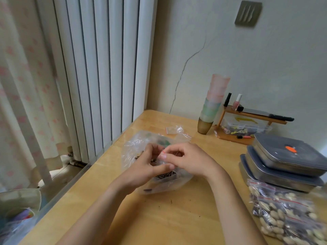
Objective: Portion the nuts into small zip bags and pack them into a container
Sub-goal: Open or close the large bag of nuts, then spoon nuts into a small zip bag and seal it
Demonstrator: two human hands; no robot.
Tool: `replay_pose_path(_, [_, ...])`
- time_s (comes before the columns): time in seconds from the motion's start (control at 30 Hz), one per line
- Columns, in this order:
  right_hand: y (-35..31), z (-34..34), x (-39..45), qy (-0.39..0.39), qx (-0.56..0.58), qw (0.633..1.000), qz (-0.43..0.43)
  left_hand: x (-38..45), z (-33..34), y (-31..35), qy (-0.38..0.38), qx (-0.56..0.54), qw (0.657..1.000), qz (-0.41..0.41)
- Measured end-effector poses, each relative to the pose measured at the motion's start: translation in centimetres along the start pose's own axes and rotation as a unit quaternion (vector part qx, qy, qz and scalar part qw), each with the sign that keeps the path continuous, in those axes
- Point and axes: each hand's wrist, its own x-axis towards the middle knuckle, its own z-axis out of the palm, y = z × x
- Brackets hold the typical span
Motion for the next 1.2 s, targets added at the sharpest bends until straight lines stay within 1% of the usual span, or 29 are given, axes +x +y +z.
replay_pose_path(0.07, [-0.7,0.3,-0.2,-0.031,-0.001,1.0,-0.005,-0.2,0.2,0.2,-0.012,0.015,1.0,0.001])
replay_pose_path(0.1, [-0.9,0.4,-0.3,-0.05,-0.003,0.999,-0.005,-0.2,0.4,0.3,-0.006,0.02,1.0,0.005])
replay_pose_path(0.17, [-1.1,0.6,-0.3,-0.072,-0.01,0.997,-0.008,0.0,0.5,0.3,0.029,0.034,0.999,0.013])
replay_pose_path(0.2, [-1.0,0.5,-0.3,-0.071,-0.004,0.997,-0.008,0.1,0.5,0.2,0.051,0.045,0.998,0.014])
replay_pose_path(0.23, [-0.8,0.4,-0.3,-0.052,0.012,0.999,-0.005,0.3,0.5,0.0,0.077,0.061,0.995,0.014])
replay_pose_path(0.3, [0.2,0.0,0.0,0.037,0.047,0.998,0.02,0.7,0.3,-0.6,0.137,0.105,0.985,0.008])
replay_pose_path(0.33, [0.9,-0.3,0.1,0.094,0.024,0.995,0.039,0.9,0.2,-1.0,0.163,0.127,0.978,0.005])
replay_pose_path(0.37, [1.7,-0.6,0.1,0.14,-0.025,0.987,0.069,1.0,0.1,-1.2,0.182,0.144,0.973,0.006])
replay_pose_path(0.4, [2.4,-1.1,0.1,0.159,-0.077,0.978,0.111,1.2,0.1,-1.5,0.193,0.157,0.969,0.007])
replay_pose_path(0.43, [3.3,-1.5,-0.1,0.142,-0.122,0.968,0.165,1.2,0.1,-1.6,0.198,0.168,0.966,0.008])
replay_pose_path(0.5, [4.7,-2.0,-0.5,0.047,-0.183,0.941,0.28,1.3,0.2,-1.8,0.201,0.188,0.961,0.006])
replay_pose_path(0.53, [5.4,-2.0,-0.6,0.0,-0.201,0.926,0.32,1.3,0.3,-1.9,0.202,0.194,0.96,0.004])
replay_pose_path(0.6, [6.4,-1.7,-0.6,-0.053,-0.227,0.907,0.351,1.3,0.4,-2.0,0.206,0.201,0.958,0.0])
replay_pose_path(0.67, [7.1,-1.4,-0.7,-0.06,-0.237,0.905,0.35,1.3,0.4,-2.1,0.213,0.206,0.955,-0.004])
replay_pose_path(0.7, [7.2,-1.6,-0.8,-0.051,-0.218,0.911,0.347,1.3,0.4,-2.2,0.218,0.208,0.954,-0.006])
replay_pose_path(0.73, [7.3,-1.9,-0.9,-0.035,-0.171,0.923,0.342,1.3,0.3,-2.2,0.224,0.211,0.951,-0.008])
replay_pose_path(0.8, [6.9,-2.8,-1.5,0.003,-0.04,0.944,0.326,1.3,0.2,-2.5,0.238,0.227,0.944,-0.015])
replay_pose_path(0.9, [5.6,-4.1,-2.3,0.069,0.104,0.954,0.271,1.5,0.3,-2.9,0.251,0.256,0.933,-0.026])
replay_pose_path(1.0, [3.8,-4.4,-2.4,0.112,0.233,0.945,0.203,1.5,0.6,-3.1,0.257,0.261,0.93,-0.032])
replay_pose_path(1.07, [2.7,-3.9,-1.9,0.167,0.297,0.929,0.146,1.5,0.6,-3.2,0.261,0.262,0.928,-0.037])
replay_pose_path(1.13, [2.0,-2.6,-0.9,0.235,0.324,0.911,0.094,1.4,0.6,-3.2,0.267,0.261,0.927,-0.041])
replay_pose_path(1.17, [1.8,-1.6,-0.2,0.266,0.32,0.906,0.076,1.4,0.6,-3.2,0.27,0.26,0.926,-0.043])
replay_pose_path(1.2, [1.8,-0.5,0.5,0.293,0.291,0.908,0.067,1.4,0.6,-3.1,0.271,0.258,0.926,-0.044])
